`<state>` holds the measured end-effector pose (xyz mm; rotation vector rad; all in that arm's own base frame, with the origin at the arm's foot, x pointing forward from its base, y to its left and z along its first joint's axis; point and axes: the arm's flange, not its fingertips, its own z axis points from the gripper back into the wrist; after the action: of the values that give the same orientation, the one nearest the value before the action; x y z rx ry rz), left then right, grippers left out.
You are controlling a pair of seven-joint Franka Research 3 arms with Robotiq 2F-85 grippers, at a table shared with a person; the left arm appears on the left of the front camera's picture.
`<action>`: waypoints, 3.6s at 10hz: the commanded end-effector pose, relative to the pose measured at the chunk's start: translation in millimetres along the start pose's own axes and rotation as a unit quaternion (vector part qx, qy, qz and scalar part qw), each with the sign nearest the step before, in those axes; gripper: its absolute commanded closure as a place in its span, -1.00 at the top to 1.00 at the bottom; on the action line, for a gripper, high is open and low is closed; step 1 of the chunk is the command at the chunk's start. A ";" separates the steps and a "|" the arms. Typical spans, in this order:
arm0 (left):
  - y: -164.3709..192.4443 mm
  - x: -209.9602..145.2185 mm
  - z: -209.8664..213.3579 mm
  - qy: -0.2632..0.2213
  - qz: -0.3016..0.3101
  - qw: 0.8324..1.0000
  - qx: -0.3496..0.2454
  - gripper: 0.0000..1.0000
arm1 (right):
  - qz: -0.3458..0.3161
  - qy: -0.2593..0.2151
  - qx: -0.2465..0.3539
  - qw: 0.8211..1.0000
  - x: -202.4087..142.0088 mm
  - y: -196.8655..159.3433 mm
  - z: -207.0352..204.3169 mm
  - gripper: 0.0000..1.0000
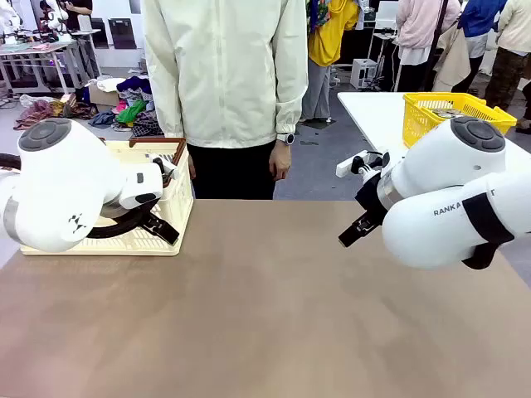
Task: Place the drinks into the Shopping basket.
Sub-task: Pick up one drink and place it into the Shopping basket.
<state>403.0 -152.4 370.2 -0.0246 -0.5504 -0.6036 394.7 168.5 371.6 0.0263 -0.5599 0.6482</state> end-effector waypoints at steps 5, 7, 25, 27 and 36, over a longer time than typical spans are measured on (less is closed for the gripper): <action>0.0 0.2 0.2 -0.001 0.000 1.000 0.000 1.00 | 0.000 0.000 0.000 1.000 0.0 0.0 0.0 1.00; 0.0 0.2 0.2 -0.001 0.000 1.000 0.000 1.00 | 0.000 0.000 0.000 1.000 0.0 0.1 0.0 1.00; 82.5 0.6 215.9 -0.044 0.303 0.914 -0.267 1.00 | -0.278 0.109 0.306 0.904 9.7 -162.7 183.6 1.00; 167.2 -82.1 238.2 -0.083 0.400 0.877 -0.254 1.00 | -0.428 0.004 0.312 0.848 -65.8 -260.1 226.2 1.00; 218.7 -203.6 234.6 -0.116 0.514 0.812 -0.253 1.00 | -0.606 -0.064 0.314 0.728 -216.3 -347.1 238.8 1.00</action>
<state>274.5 170.5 498.2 -0.8521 -0.4997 0.3465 343.7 -275.6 516.5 1.0319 -0.3252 -0.5242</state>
